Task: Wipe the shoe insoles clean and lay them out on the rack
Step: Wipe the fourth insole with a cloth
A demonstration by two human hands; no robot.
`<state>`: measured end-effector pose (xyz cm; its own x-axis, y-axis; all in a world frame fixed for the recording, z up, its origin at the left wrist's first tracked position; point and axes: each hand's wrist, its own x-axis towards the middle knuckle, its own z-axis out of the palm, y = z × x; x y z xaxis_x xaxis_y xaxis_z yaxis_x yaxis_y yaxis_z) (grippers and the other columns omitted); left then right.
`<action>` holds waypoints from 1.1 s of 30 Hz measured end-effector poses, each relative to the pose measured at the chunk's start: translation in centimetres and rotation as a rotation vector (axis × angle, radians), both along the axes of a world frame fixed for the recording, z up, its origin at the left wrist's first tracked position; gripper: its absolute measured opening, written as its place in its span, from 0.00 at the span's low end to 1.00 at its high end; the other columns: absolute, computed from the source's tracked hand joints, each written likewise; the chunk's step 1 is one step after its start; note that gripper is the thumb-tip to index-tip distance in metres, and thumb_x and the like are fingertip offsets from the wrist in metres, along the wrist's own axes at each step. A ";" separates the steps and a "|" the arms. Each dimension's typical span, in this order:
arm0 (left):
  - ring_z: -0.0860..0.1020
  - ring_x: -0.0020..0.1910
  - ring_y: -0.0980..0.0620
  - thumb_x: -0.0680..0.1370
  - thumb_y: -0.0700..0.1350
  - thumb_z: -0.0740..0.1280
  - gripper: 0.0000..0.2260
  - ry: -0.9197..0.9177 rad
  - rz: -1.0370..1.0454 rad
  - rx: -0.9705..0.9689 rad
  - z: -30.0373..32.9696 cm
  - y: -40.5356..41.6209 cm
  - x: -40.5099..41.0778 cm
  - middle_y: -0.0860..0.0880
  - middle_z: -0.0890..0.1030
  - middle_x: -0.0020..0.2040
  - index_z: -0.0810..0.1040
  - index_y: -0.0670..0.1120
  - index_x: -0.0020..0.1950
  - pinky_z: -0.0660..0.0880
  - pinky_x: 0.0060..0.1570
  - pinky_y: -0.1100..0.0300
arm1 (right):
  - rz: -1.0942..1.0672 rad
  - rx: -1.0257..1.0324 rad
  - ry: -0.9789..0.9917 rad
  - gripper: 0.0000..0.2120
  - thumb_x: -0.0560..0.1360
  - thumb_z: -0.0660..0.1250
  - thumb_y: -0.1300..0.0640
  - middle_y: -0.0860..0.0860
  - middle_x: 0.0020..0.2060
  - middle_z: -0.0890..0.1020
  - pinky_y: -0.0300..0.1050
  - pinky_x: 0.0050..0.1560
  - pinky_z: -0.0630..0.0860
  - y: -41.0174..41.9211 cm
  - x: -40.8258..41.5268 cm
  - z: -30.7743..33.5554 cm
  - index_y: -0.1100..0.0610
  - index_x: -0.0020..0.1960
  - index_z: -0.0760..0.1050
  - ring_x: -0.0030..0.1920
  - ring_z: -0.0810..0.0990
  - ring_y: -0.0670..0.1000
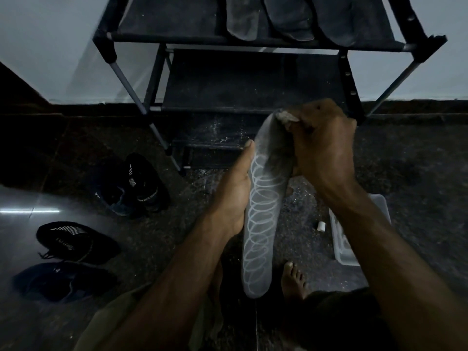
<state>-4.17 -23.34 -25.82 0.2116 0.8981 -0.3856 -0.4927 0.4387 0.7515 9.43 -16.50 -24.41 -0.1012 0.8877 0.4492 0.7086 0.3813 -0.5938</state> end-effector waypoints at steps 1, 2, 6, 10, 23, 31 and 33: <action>0.79 0.55 0.47 0.82 0.60 0.54 0.24 -0.015 -0.005 -0.001 -0.1 0.0 0.0 0.44 0.82 0.56 0.79 0.44 0.62 0.73 0.59 0.49 | -0.018 -0.007 0.006 0.09 0.77 0.66 0.56 0.50 0.49 0.82 0.61 0.50 0.76 0.1 0.1 -0.1 0.50 0.55 0.81 0.51 0.79 0.52; 0.78 0.55 0.47 0.81 0.60 0.55 0.24 -0.019 -0.003 0.002 -0.2 0.1 0.0 0.44 0.81 0.57 0.78 0.43 0.62 0.73 0.59 0.49 | -0.014 -0.016 0.009 0.10 0.77 0.65 0.55 0.50 0.49 0.82 0.60 0.50 0.76 0.0 0.0 -0.1 0.50 0.56 0.81 0.51 0.78 0.51; 0.78 0.53 0.46 0.79 0.61 0.59 0.27 -0.022 0.042 -0.012 0.1 0.3 -0.2 0.41 0.79 0.55 0.75 0.39 0.65 0.75 0.52 0.52 | 0.152 -0.014 0.046 0.10 0.77 0.66 0.54 0.50 0.50 0.80 0.59 0.51 0.75 -1.6 -2.2 0.2 0.52 0.56 0.82 0.52 0.78 0.51; 0.79 0.55 0.44 0.77 0.62 0.62 0.28 0.002 0.052 -0.035 0.0 0.3 -0.3 0.39 0.80 0.57 0.78 0.40 0.63 0.75 0.54 0.49 | 0.121 0.031 -0.062 0.10 0.77 0.66 0.56 0.51 0.50 0.81 0.54 0.53 0.68 -1.9 -2.2 0.9 0.51 0.55 0.82 0.52 0.77 0.54; 0.79 0.45 0.60 0.80 0.62 0.58 0.14 0.155 0.014 -0.012 0.0 -0.2 -0.5 0.56 0.80 0.47 0.76 0.54 0.50 0.77 0.50 0.62 | 0.101 0.083 -0.123 0.09 0.77 0.66 0.55 0.51 0.49 0.82 0.44 0.50 0.58 -1.4 -1.8 1.0 0.51 0.55 0.83 0.51 0.77 0.54; 0.77 0.56 0.43 0.79 0.60 0.58 0.23 0.051 0.052 -0.019 0.4 -0.1 0.0 0.41 0.80 0.57 0.80 0.43 0.59 0.72 0.62 0.46 | -0.005 0.001 -0.095 0.10 0.77 0.64 0.55 0.50 0.51 0.82 0.51 0.54 0.65 -0.9 -0.8 0.9 0.49 0.56 0.82 0.53 0.76 0.54; 0.81 0.48 0.53 0.81 0.60 0.57 0.19 0.107 0.050 -0.017 0.6 -0.1 -0.3 0.50 0.83 0.48 0.79 0.48 0.55 0.78 0.52 0.58 | 0.111 0.016 -0.096 0.10 0.78 0.64 0.54 0.49 0.51 0.82 0.57 0.53 0.70 -1.5 -1.8 1.1 0.49 0.55 0.82 0.53 0.77 0.53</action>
